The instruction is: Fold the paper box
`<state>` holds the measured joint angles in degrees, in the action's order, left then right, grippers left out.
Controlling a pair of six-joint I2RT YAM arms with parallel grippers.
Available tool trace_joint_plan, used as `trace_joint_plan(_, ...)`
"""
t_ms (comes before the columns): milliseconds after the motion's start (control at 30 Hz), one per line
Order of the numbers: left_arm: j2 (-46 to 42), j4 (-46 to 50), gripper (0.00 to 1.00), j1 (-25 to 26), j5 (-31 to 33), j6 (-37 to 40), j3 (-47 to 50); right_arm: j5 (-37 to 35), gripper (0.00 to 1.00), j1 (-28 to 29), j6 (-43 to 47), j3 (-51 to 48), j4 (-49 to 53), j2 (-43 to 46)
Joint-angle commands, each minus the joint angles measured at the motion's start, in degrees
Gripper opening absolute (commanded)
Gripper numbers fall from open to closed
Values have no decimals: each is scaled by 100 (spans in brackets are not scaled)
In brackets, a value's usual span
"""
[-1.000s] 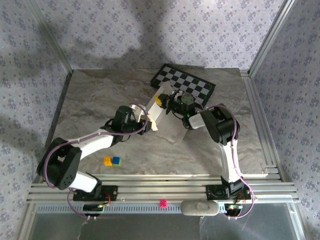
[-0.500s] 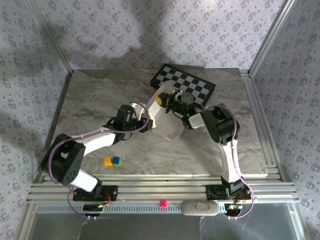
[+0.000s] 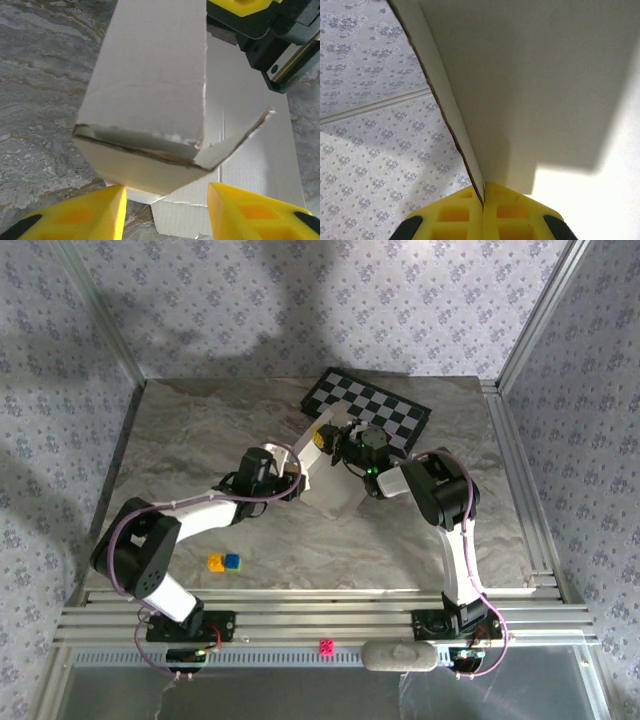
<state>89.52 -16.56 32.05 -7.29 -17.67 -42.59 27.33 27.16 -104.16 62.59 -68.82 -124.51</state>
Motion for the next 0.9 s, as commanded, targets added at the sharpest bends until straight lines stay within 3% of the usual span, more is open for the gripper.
trace_joint_plan(0,104,-189,45,61,405,-77,-232,-30,0,94,-130,52,80,32)
trace_joint_plan(233,187,-195,38,92,862,-253,-273,-258,0,140,-235,-1,162,51)
trace_joint_plan(433,264,-465,24,93,834,-412,-241,-389,0,194,-302,-1,294,67)
trace_joint_plan(500,293,-598,25,99,733,-437,-217,-408,0,202,-311,-5,353,82)
trace_joint_plan(667,291,-789,39,92,535,-410,-161,-466,0,184,-311,-23,438,124)
trace_joint_plan(867,385,-562,29,77,677,-422,-317,-507,0,194,-333,-54,466,137)
